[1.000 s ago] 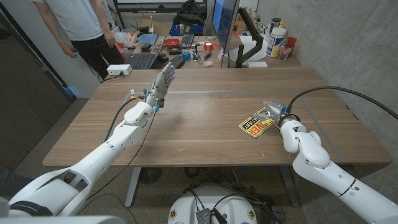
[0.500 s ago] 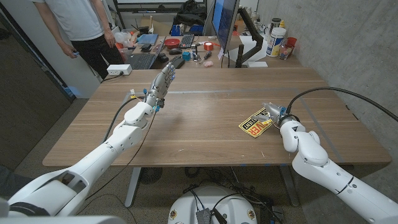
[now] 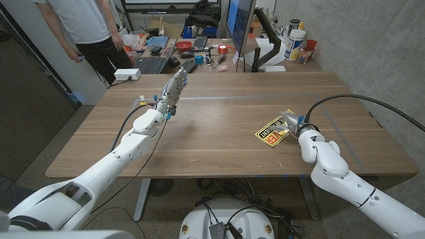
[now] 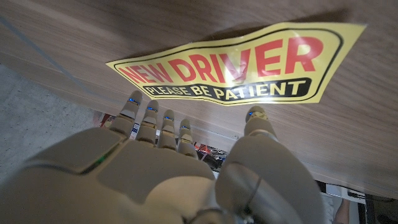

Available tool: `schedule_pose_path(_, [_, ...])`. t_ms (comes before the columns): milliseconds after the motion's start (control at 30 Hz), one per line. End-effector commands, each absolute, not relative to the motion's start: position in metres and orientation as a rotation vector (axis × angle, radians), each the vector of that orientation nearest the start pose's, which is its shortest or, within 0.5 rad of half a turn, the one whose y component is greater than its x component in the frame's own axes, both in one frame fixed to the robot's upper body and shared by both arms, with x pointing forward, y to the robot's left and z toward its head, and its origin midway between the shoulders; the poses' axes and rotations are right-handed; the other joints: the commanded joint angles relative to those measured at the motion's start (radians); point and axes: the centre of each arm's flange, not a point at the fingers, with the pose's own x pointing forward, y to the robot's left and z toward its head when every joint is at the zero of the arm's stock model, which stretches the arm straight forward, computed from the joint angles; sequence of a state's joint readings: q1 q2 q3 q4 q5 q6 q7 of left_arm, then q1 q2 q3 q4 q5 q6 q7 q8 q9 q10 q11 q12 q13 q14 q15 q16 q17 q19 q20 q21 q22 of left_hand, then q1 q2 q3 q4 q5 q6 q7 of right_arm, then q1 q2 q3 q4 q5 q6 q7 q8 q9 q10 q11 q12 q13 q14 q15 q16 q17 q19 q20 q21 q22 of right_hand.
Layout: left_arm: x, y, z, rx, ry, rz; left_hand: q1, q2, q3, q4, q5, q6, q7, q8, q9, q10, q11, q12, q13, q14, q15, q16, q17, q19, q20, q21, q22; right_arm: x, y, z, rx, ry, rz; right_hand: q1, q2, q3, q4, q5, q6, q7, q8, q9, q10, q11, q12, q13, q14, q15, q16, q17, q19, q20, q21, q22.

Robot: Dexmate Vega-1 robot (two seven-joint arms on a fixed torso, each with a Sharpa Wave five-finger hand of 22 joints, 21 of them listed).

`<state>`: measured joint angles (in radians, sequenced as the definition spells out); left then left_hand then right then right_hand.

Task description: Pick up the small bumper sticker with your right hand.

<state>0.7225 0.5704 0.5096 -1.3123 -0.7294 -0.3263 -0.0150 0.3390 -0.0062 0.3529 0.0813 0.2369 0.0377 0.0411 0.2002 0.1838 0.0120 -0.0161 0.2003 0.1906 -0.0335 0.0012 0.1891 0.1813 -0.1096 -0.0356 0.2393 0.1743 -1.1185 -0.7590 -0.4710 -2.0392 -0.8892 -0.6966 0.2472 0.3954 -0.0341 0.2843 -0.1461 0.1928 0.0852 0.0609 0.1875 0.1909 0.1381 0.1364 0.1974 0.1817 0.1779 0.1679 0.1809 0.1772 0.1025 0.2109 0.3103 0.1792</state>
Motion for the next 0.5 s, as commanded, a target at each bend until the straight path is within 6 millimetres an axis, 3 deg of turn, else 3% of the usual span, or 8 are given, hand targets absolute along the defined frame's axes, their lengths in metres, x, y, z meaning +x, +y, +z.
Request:
schedule_pose_path(33, [0.6546,0.265,0.0211,-0.012,-0.656,-0.285,0.004,0.007,0.0,-0.004,-0.004,0.008,0.004,0.002,0.004,0.001,-0.004,0.004,0.002,-0.004,0.0,0.001,0.004,-0.004,0.003,-0.007,0.006,0.5558,-0.2621,-0.0787,-1.503,-0.136,-0.204,0.012,-0.007,-0.002,-0.001,0.01,-0.01,0.004,-0.003,0.002,-0.019,0.004,-0.006,0.002,-0.021,0.011,-0.006,0.001,0.003,0.004,-0.006,0.003])
schedule_pose_path(500, [0.6547,0.264,0.0213,-0.011,-0.652,-0.283,0.007,0.01,-0.001,-0.005,-0.004,0.009,0.005,0.001,0.004,0.001,-0.005,0.004,0.002,-0.004,-0.001,0.001,0.004,-0.004,0.007,-0.011,0.006,0.5623,-0.2669,-0.0838,-1.49,-0.111,-0.187,0.017,-0.009,-0.003,-0.001,0.012,-0.019,0.005,-0.002,0.002,-0.031,0.006,-0.007,0.002,-0.027,0.009,-0.003,0.001,0.006,0.004,-0.012,0.003])
